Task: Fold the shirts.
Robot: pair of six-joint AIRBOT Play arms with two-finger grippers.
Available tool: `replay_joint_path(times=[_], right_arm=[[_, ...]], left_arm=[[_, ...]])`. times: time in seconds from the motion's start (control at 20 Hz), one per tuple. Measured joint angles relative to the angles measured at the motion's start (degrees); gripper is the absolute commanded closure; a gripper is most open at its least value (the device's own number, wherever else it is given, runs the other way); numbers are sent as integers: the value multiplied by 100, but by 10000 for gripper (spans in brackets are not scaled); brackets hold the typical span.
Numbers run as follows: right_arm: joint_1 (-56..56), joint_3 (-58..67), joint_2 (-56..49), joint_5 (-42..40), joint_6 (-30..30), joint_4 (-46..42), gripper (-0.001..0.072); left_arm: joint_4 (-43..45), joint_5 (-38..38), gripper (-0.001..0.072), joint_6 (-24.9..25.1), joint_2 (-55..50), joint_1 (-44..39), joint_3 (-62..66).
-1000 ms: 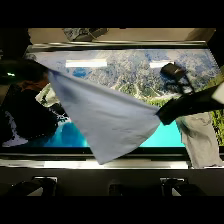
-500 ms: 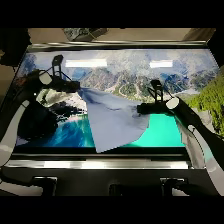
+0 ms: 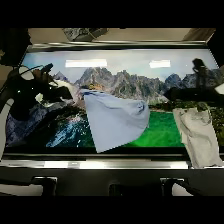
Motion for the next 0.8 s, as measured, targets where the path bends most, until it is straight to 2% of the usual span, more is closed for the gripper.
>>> replay_joint_path(times=[0.15, 0.35, 0.55, 0.6, 0.7, 0.75, 0.8], right_arm=[[-568, -140, 46, 863, -48, -496, 86], [-831, -586, 59, 1172, -83, -636, 85], [-907, -861, 61, 1290, -175, -684, 39], [-914, -892, 57, 1305, -195, -682, 38], [-927, -935, 50, 1296, -234, -678, 30], [-920, -946, 46, 1272, -240, -671, 28], [-885, -957, 42, 1257, -254, -647, 19]], left_arm=[[-391, 17, 24, 210, 809, -61, -1738], [-1497, 787, 33, 463, 1613, -649, -3932], [-2542, 1757, 45, 544, 1801, -1628, -4896], [-2793, 2006, 97, 549, 1797, -1873, -5003], [-3211, 2450, 105, 531, 1698, -2304, -5136], [-3462, 2645, 161, 481, 1622, -2474, -5171], [-3654, 2872, 378, 433, 1543, -2616, -5184]])
